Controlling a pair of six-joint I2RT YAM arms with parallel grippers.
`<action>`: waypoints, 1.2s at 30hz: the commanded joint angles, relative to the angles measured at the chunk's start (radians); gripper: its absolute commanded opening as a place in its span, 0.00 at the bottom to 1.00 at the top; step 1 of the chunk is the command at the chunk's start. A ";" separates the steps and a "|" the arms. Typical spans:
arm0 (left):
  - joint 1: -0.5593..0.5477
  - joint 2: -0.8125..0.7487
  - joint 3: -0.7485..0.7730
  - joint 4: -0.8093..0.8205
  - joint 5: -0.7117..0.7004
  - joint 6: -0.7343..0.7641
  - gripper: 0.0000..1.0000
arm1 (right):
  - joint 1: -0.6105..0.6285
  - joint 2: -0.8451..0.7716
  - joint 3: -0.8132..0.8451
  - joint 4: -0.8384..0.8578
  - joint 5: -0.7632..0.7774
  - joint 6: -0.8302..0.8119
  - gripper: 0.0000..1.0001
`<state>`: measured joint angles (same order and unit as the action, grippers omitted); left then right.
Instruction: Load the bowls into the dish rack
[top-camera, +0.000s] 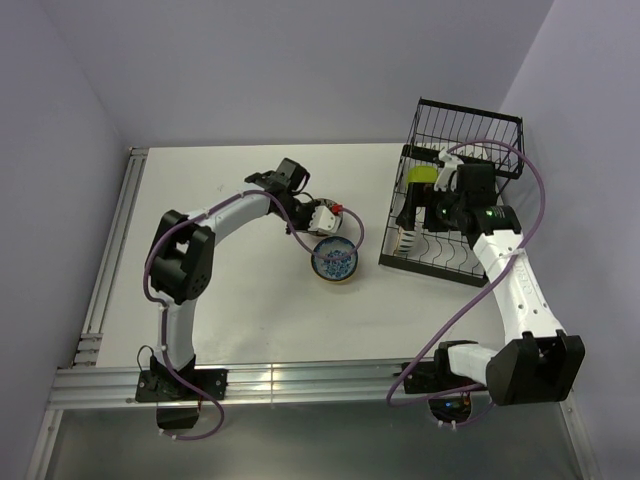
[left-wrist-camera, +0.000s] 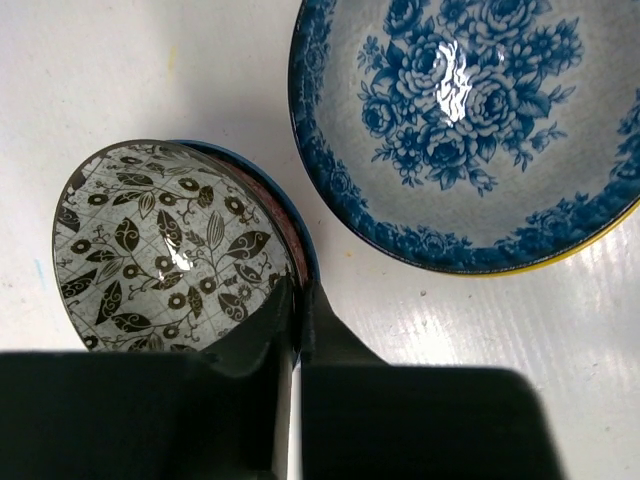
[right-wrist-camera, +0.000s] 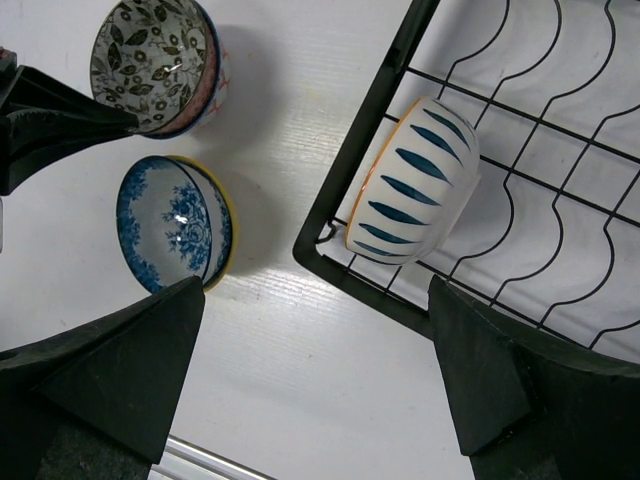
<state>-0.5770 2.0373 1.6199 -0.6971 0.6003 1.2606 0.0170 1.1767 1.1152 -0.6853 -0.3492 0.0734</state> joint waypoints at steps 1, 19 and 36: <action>-0.001 -0.006 0.024 0.011 0.030 -0.009 0.02 | -0.006 -0.002 0.029 0.021 -0.020 0.011 1.00; -0.009 -0.258 -0.100 0.386 0.069 -0.352 0.00 | -0.009 -0.032 0.017 0.161 -0.095 0.193 1.00; -0.216 -0.511 -0.330 0.973 -0.040 -1.133 0.00 | -0.141 -0.167 -0.120 0.277 -0.454 0.485 1.00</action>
<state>-0.7586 1.5856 1.2911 0.0422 0.6189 0.3214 -0.1028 1.0729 1.0382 -0.4484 -0.7158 0.5148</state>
